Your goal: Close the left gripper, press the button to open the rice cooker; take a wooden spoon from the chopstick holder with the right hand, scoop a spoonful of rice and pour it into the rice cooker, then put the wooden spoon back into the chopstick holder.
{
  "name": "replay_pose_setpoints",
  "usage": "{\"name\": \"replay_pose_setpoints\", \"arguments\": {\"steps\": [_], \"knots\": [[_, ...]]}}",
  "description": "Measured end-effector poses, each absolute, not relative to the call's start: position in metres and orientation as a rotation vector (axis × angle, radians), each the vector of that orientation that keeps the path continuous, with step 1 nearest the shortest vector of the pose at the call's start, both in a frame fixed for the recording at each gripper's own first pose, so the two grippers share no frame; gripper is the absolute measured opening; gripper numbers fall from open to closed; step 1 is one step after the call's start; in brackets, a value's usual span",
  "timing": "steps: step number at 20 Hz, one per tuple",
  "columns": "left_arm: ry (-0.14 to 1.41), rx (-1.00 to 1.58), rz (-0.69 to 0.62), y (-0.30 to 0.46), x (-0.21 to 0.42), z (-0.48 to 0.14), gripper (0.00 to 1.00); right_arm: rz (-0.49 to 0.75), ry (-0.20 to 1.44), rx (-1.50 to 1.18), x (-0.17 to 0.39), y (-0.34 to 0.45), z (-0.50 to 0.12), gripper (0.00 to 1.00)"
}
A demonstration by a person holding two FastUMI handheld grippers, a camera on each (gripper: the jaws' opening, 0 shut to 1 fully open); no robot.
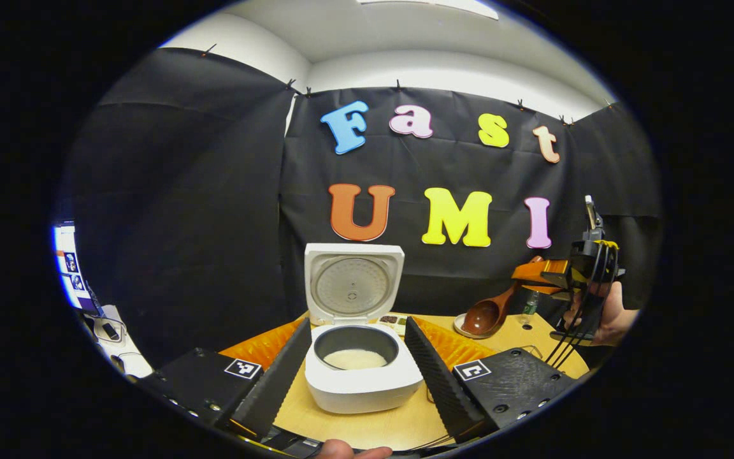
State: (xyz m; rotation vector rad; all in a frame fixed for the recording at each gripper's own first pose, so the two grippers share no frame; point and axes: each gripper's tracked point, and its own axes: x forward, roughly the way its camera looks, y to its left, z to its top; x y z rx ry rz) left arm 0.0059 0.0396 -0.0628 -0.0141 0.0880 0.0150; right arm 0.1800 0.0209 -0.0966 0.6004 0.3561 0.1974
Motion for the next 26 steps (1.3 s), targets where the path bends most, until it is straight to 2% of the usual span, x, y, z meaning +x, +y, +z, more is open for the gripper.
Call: {"name": "replay_pose_setpoints", "arguments": {"steps": [2,5,6,10,11,12,13,26], "knots": [[0.099,-0.015,-0.019,0.021,0.016,-0.067,0.94,0.109,0.344,0.597,0.165,-0.028,-0.105,0.17],[0.118,-0.011,-0.063,-0.002,0.025,-0.072,0.94,-0.003,0.343,0.589,0.146,-0.086,-0.124,0.15],[0.120,-0.008,-0.074,-0.008,0.029,-0.072,0.94,-0.035,0.341,0.584,0.142,-0.103,-0.130,0.17],[0.118,0.001,-0.096,-0.026,0.044,-0.067,0.94,-0.130,0.366,0.527,0.141,-0.153,-0.161,0.15],[0.125,0.002,-0.098,-0.030,0.046,-0.068,0.94,-0.143,0.369,0.505,0.142,-0.160,-0.168,0.17],[0.133,0.003,-0.099,-0.033,0.050,-0.069,0.94,-0.154,0.372,0.485,0.146,-0.168,-0.175,0.15],[0.140,0.005,-0.099,-0.035,0.051,-0.070,0.94,-0.162,0.381,0.469,0.152,-0.173,-0.184,0.17],[0.258,0.035,-0.045,-0.050,0.086,-0.086,0.94,-0.154,0.524,0.435,0.199,-0.188,-0.285,0.15]]}}
